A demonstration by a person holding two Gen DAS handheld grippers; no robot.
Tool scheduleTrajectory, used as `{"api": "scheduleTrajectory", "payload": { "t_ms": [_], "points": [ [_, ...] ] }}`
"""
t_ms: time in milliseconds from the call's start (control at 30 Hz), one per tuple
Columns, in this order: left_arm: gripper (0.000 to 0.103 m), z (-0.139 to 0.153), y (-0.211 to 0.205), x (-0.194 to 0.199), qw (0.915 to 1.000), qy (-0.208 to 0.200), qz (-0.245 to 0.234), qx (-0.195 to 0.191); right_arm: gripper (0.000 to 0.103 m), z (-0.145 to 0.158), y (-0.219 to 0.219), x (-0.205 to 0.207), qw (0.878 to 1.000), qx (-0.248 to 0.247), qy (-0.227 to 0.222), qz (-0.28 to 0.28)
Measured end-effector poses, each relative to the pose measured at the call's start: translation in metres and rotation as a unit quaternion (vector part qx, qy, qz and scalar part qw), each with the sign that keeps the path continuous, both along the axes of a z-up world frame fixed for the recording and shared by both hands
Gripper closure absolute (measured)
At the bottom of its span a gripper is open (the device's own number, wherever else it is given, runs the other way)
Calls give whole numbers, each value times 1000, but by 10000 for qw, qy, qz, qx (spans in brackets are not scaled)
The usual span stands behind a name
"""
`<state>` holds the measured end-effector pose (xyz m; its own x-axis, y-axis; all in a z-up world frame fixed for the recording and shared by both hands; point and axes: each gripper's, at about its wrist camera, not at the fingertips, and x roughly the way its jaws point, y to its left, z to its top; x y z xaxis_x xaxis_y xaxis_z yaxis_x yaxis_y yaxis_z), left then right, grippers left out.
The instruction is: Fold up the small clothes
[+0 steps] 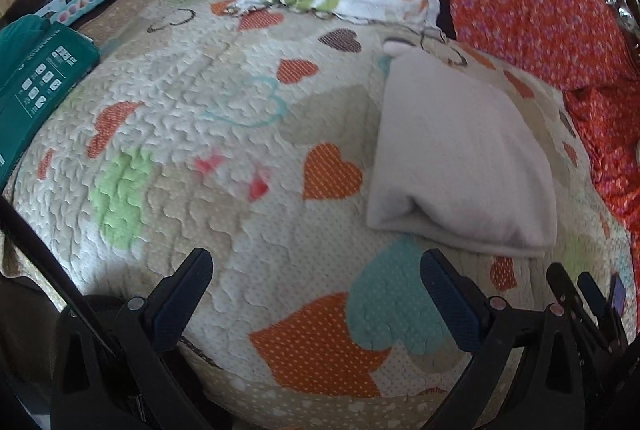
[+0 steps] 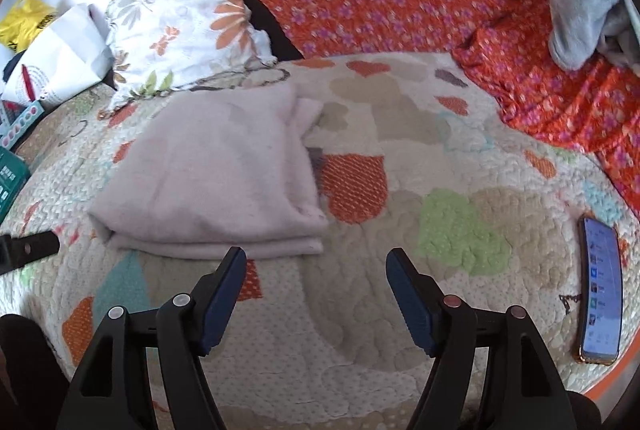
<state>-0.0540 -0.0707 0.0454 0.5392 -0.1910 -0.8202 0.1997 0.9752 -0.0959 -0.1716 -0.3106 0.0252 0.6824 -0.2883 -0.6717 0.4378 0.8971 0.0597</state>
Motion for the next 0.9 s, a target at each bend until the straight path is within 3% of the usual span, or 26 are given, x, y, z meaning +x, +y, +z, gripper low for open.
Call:
{"api": "scheduleTrajectory", "payload": {
  "t_ms": [300,467,900],
  "points": [
    [0,-20,-16,-20,9982,149,-223,527,26,-10,-13,3,9994,154,93,-311],
    [0,-28,-19,-28,9971,305,-309,620,26,-11,-6,6,9996,-22,121,-250],
    [0,-19,-14,-46,9970,118,-403,651,26,-9,6,5,9995,-186,175,-165]
  ]
}}
